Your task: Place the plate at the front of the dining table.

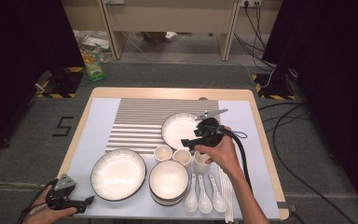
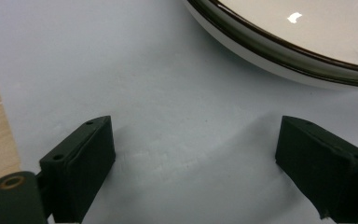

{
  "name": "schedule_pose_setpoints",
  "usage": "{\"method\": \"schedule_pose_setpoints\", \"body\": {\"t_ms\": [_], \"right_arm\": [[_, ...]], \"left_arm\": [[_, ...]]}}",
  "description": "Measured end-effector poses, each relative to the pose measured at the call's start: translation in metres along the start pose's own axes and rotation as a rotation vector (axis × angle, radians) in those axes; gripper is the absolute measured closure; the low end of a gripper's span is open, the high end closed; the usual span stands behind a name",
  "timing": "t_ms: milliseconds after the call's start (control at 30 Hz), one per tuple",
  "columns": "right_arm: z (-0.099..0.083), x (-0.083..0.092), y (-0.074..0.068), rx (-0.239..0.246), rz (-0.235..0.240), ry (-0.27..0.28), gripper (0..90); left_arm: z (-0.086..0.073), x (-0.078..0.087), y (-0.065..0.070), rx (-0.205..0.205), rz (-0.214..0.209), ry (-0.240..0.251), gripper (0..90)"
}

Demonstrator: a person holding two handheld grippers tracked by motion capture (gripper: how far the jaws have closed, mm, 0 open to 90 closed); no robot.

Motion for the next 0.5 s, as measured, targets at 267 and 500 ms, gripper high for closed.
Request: {"method": "schedule_pose_setpoints", "body": {"t_ms": [267, 500], "right_arm": [[-0.006, 0.001, -0.017, 0.016, 0.046, -0.003, 35.7], [-0.007, 0.001, -0.031, 0.046, 0.076, -0.004, 37.0]], "left_arm": [[0.001, 0.000, 0.000, 0.002, 0.001, -0.009, 10.5], [0.001, 0.000, 0.000, 0.000, 0.002, -0.013, 10.5]]}}
Point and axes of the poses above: each handheld gripper's, and its own axes: x roughly backward along the jaws, z roughly out of its top, y roughly to its right, the point moved 6 cm from there along -x, roughly forward along the jaws, and after that the axes turned 11 degrees about z, right-handed, at the moved point
